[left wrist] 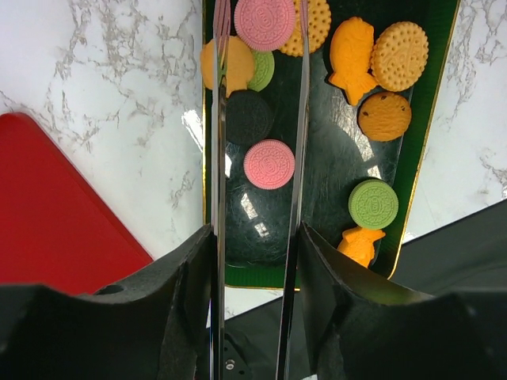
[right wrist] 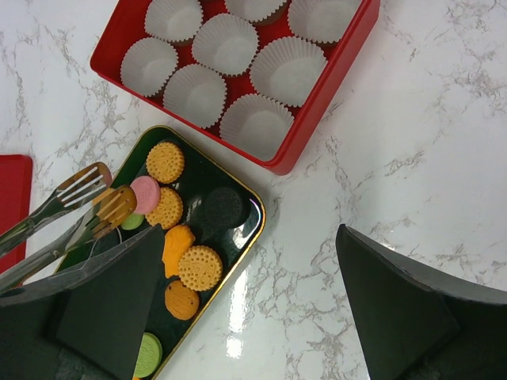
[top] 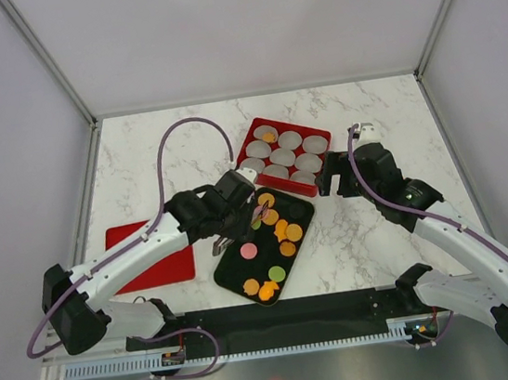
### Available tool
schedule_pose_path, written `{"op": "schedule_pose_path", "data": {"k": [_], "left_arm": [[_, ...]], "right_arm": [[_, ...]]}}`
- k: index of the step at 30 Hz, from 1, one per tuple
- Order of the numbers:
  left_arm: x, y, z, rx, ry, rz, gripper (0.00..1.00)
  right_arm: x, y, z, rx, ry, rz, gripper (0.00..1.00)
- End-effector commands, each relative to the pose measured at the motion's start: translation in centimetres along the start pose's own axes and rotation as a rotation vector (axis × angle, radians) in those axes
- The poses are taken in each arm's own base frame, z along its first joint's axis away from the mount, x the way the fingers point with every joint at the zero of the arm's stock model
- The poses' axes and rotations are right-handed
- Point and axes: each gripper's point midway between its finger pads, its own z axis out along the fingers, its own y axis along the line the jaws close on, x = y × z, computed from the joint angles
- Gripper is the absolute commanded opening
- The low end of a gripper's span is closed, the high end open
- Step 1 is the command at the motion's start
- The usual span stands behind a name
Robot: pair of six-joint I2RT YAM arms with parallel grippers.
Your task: Pack the cookies
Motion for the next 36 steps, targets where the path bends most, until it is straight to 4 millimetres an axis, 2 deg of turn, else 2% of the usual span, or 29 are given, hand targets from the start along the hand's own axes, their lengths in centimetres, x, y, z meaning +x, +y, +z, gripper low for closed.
{"op": "schedule_pose_path", "data": {"k": [1,14,36], "left_arm": [[0.2,0.2,-1.3,0.007,-0.042,-0.076,0.52],[1.9,1.6,-1.1,-0.054,-0.014,-0.063,0.56],[3.3,1.1,0.4,-0.079,0.052,-0.018,0.56]], "right_arm": [[-0.8,0.5,0.0,-0.02,-0.025,0.009,0.98],[-0.4,0.4,0.3,-0.018,-0.016,0.014,0.98],[0.0,0.3,0.2,-0.018,-0.017,0.017,0.98]]}}
